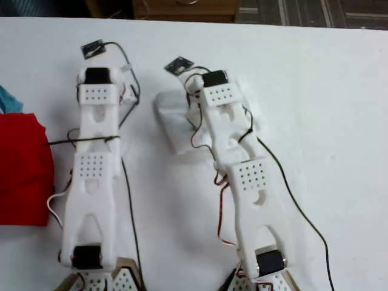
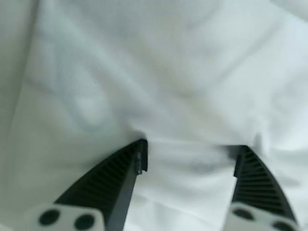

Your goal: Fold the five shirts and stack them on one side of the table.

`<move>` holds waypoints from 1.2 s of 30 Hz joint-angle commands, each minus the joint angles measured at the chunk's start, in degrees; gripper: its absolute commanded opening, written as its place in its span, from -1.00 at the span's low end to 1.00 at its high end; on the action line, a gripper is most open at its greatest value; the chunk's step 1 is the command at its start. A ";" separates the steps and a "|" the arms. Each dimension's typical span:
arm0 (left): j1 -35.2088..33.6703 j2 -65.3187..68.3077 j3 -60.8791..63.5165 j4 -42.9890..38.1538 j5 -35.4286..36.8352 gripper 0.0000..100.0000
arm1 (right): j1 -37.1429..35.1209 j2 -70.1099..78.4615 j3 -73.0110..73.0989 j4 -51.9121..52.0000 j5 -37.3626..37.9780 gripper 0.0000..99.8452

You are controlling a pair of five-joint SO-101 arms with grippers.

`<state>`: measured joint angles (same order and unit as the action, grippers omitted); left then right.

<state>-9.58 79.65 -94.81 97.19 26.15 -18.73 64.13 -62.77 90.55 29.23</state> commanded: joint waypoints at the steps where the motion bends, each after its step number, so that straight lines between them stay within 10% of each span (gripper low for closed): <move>1: -1.76 -5.19 -1.10 -1.05 0.26 -0.54 | 0.48 0.75 -0.79 0.66 2.46 -0.51; 6: -1.85 -5.36 -1.10 -1.05 0.26 -0.54 | -0.84 2.15 -1.41 3.12 6.33 -0.99; 36: -3.96 -5.19 -1.01 -1.76 0.26 -0.54 | 17.01 1.89 -14.95 9.54 2.99 -0.96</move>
<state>-12.84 79.65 -94.81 96.22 26.15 -5.71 66.68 -75.69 98.90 32.75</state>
